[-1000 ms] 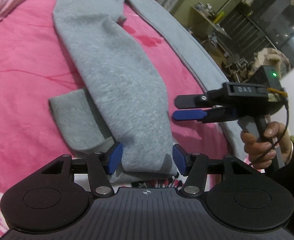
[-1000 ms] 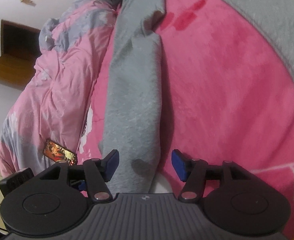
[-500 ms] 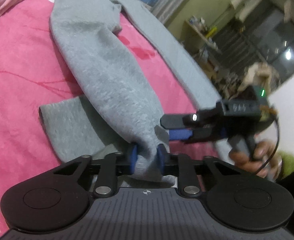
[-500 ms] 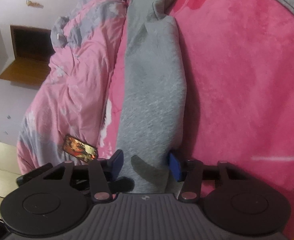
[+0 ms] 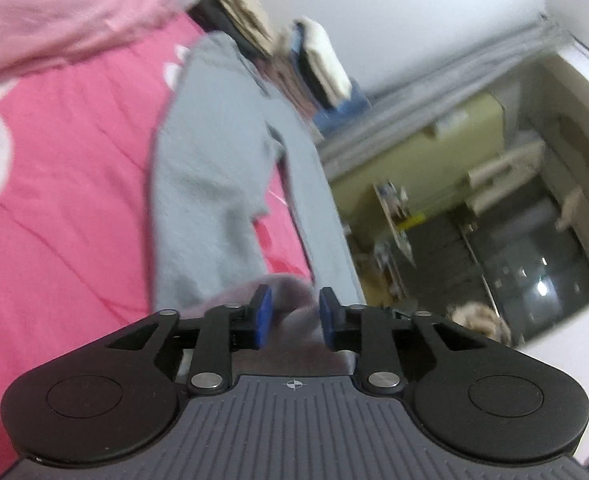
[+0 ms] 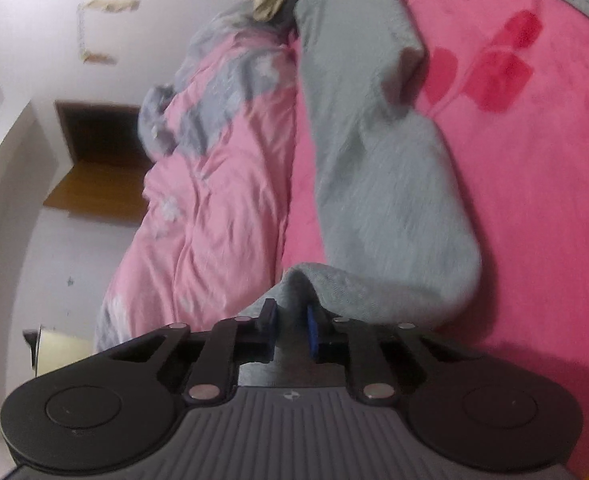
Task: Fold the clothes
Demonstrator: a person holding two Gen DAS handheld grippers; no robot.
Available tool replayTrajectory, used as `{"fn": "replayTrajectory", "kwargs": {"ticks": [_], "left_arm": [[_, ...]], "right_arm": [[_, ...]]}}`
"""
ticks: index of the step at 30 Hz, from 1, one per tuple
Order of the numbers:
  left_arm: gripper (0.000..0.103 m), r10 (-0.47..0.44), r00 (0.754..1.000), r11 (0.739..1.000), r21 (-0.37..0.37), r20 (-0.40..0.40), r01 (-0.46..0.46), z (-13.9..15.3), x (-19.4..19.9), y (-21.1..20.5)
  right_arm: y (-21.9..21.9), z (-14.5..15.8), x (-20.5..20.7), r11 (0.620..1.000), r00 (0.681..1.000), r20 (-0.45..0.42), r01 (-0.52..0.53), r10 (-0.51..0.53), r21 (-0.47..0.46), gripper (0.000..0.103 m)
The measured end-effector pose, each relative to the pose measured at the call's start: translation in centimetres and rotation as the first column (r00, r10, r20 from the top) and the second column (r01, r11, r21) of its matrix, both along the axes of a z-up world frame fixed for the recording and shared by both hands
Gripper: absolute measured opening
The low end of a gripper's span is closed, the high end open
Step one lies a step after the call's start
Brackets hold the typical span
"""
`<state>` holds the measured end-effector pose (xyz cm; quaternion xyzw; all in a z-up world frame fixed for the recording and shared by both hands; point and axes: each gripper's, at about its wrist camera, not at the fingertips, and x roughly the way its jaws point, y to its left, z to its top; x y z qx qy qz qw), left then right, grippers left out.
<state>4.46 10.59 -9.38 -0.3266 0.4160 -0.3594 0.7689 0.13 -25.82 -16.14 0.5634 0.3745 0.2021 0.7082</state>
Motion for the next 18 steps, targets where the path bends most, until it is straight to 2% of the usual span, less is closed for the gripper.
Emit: {"fn": "replayTrajectory", "kwargs": {"ticks": [3, 4, 5, 7, 11, 15, 16, 18], "left_arm": [[0.036, -0.012, 1.000, 0.997, 0.083, 0.022, 0.010, -0.3, -0.7, 0.7], [0.041, -0.040, 0.999, 0.991, 0.126, 0.037, 0.035, -0.4, -1.2, 0.4], [0.050, -0.073, 0.996, 0.983, 0.170, 0.052, 0.063, -0.4, -1.7, 0.0], [0.058, -0.157, 0.984, 0.956, 0.261, 0.084, 0.130, -0.5, -2.7, -1.6], [0.060, -0.279, 0.946, 0.892, 0.409, 0.164, 0.192, -0.6, -4.5, -4.9], [0.061, -0.312, 0.923, 0.843, 0.514, 0.224, 0.160, -0.7, -5.3, -7.3], [0.059, -0.312, 0.922, 0.835, 0.529, 0.230, 0.151, -0.8, -5.3, -7.5], [0.048, -0.314, 0.921, 0.827, 0.542, 0.232, 0.146, -1.0, -5.0, -7.8]], "right_arm": [[-0.7, -1.1, 1.2, 0.999, 0.999, -0.029, 0.042, -0.041, 0.032, 0.015], [-0.8, -1.5, 1.5, 0.998, 0.998, -0.042, 0.054, -0.052, 0.042, 0.015], [-0.9, -2.0, 1.8, 0.997, 0.997, -0.055, 0.064, -0.061, 0.052, 0.015], [-0.8, -2.6, 2.3, 0.995, 0.995, -0.072, 0.075, -0.070, 0.068, 0.015], [-0.1, -2.8, 3.0, 0.994, 0.995, -0.078, 0.074, -0.069, 0.074, 0.015], [0.3, -2.3, 3.1, 0.996, 0.996, -0.065, 0.059, -0.055, 0.067, 0.015], [0.4, -2.1, 3.0, 0.997, 0.997, -0.059, 0.054, -0.051, 0.061, 0.015], [0.5, -1.6, 3.0, 0.998, 0.998, -0.044, 0.041, -0.039, 0.043, 0.015]]}}
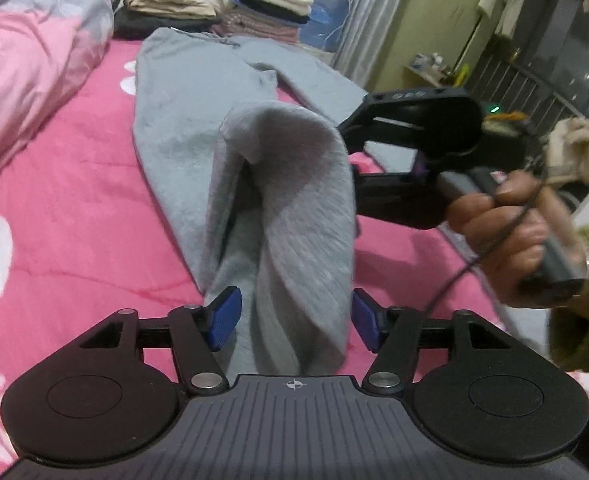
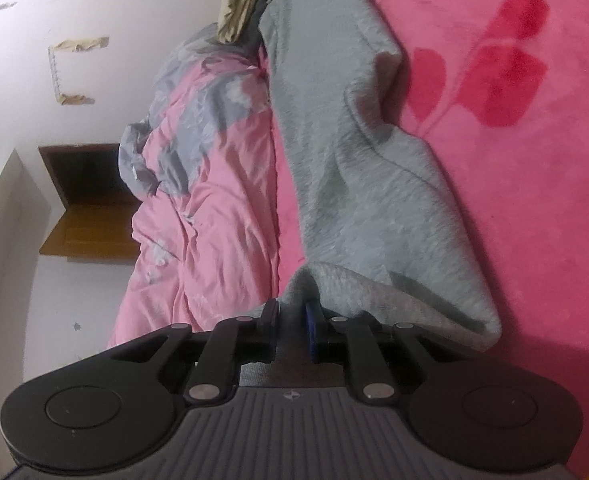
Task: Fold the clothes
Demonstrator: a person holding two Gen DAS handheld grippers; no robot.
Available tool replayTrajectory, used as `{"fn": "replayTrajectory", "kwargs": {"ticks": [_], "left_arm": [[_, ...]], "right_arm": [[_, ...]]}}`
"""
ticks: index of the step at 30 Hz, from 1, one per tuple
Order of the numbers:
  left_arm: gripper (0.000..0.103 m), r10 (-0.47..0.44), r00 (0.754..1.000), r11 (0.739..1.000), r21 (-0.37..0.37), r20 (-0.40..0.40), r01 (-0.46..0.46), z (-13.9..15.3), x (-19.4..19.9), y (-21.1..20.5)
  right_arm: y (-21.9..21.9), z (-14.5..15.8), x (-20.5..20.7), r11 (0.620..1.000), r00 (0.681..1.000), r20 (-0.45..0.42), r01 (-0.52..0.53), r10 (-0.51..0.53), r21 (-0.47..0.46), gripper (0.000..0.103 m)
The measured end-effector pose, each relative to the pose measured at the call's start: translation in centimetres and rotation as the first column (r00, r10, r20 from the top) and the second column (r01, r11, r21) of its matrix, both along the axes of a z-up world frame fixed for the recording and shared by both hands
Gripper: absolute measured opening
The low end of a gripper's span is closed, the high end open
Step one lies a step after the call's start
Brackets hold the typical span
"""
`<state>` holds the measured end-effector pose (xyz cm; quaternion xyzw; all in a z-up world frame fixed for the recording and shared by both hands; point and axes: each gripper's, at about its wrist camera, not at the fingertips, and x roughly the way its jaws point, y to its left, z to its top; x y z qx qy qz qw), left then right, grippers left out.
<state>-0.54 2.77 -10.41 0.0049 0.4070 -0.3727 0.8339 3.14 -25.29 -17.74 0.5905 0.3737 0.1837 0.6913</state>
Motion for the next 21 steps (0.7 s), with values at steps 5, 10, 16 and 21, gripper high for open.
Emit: {"fn": "replayTrajectory", "kwargs": {"ticks": [5, 10, 16, 21], "left_arm": [[0.011, 0.034, 0.985, 0.989, -0.136, -0.171, -0.058, -0.6, 1.6, 1.9], [0.005, 0.063, 0.881, 0.877, -0.395, -0.468, -0.273, -1.3, 3.3, 6.2], [0.005, 0.017, 0.765, 0.649, -0.574, -0.644, -0.498, -1.1, 3.8, 10.6], [0.005, -0.036, 0.718, 0.521, -0.626, -0.695, -0.580, -0.7, 3.6, 11.0]], "right_arm": [[0.2, 1.5, 0.1, 0.996, 0.998, 0.036, -0.043, 0.046, -0.075, 0.021], [-0.7, 4.0, -0.7, 0.993, 0.992, 0.115, -0.044, 0.057, -0.113, 0.044], [-2.8, 7.4, -4.1, 0.984, 0.974, 0.224, 0.006, 0.035, -0.177, 0.060], [-1.5, 7.8, -7.1, 0.977, 0.967, 0.234, -0.057, 0.106, -0.206, 0.078]]}}
